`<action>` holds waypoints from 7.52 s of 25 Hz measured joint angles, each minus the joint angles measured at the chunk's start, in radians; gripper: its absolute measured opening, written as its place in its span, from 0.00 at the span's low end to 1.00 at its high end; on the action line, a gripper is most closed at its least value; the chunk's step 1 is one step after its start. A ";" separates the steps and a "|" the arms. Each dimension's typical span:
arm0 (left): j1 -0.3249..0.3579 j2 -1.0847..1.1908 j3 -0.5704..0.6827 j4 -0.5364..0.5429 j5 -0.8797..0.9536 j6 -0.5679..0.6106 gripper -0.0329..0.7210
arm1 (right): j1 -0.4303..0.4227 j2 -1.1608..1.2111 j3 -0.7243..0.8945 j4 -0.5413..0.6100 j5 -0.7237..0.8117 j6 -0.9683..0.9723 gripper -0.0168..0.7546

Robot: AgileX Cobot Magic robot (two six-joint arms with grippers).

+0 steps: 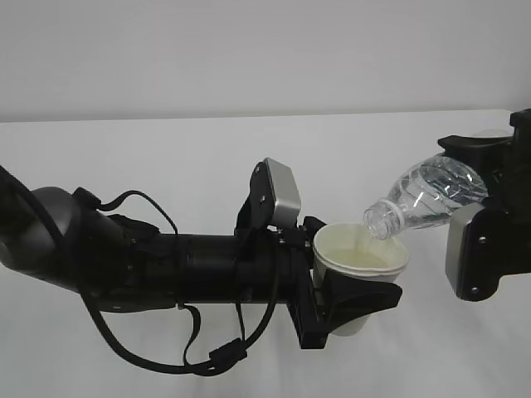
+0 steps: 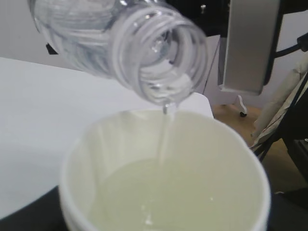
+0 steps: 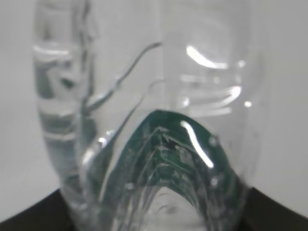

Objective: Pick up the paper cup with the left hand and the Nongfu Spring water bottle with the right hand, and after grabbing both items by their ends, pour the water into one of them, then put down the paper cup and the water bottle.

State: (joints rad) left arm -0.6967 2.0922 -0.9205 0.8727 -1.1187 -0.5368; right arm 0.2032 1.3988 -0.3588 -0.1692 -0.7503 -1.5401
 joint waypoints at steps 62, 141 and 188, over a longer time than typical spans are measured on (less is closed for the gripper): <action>0.000 0.000 0.000 -0.007 0.002 0.000 0.67 | 0.000 0.000 0.000 0.000 -0.002 0.000 0.55; 0.000 0.000 0.000 -0.145 0.010 0.041 0.67 | -0.005 0.266 -0.002 0.231 -0.369 1.477 0.55; 0.000 0.000 0.000 -0.159 0.021 0.093 0.67 | -0.005 0.770 -0.379 0.243 -0.372 1.487 0.55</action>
State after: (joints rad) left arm -0.6967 2.0922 -0.9205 0.7135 -1.0972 -0.4440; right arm 0.1981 2.1686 -0.7381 0.0741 -1.1227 -0.0534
